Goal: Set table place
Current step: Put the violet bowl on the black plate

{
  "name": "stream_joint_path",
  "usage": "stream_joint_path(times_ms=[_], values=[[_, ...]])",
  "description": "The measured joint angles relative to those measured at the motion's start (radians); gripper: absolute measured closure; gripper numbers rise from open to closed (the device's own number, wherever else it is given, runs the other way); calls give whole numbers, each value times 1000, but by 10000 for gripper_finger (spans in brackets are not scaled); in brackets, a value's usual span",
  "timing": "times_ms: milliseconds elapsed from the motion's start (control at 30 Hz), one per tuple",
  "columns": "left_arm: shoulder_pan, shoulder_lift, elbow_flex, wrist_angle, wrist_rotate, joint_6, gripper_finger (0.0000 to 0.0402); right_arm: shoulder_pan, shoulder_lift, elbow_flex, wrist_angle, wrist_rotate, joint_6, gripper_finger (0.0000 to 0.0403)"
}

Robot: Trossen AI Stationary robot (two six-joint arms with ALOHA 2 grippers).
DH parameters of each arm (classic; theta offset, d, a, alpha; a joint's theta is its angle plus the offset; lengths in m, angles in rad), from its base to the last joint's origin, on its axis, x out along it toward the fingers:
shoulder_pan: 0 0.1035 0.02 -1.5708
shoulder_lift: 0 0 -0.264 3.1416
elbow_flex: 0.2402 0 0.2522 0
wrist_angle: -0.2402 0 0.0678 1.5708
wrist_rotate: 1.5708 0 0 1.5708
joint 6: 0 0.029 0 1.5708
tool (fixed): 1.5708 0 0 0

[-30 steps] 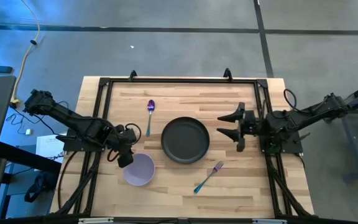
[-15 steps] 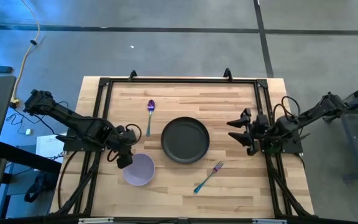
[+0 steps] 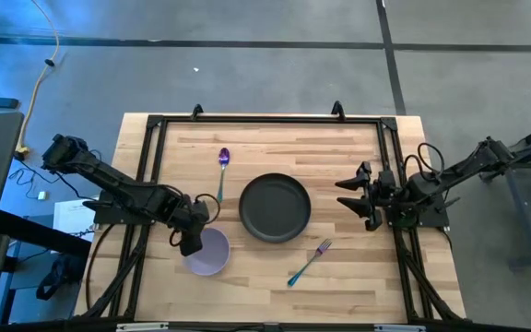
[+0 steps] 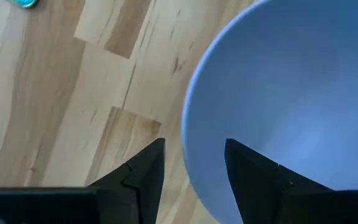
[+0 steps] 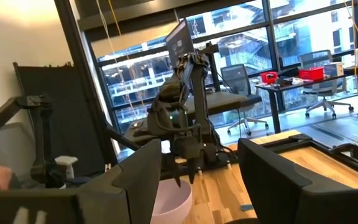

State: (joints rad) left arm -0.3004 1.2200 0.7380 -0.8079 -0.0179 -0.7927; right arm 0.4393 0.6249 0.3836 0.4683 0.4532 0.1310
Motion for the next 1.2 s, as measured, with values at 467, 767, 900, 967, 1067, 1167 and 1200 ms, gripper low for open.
stream_joint_path(times_ms=[467, 767, 900, 967, 1067, 1167, 1200], values=[[21, 42, 0, 30, -7, -1, 251, 0, -7, 0, -5, 0, 3, 199], [81, 42, 0, 41, 7, 49, 345, 0, -7, 0, -20, 0, 28, 199], [80, 42, 0, 49, 8, 71, 392, 0, -6, 0, -27, 1, 40, 199], [80, 42, 0, 50, 7, 73, 393, 0, -6, 0, -30, 0, 42, 199], [80, 41, 0, 50, 7, 73, 386, 0, -6, 0, -34, 10, 42, 199], [80, 41, 0, 50, 7, 62, 396, 0, -6, 0, -40, 14, 41, 199], [80, 41, 0, 50, 7, 56, 397, 0, -6, 0, -42, 14, 43, 199]])
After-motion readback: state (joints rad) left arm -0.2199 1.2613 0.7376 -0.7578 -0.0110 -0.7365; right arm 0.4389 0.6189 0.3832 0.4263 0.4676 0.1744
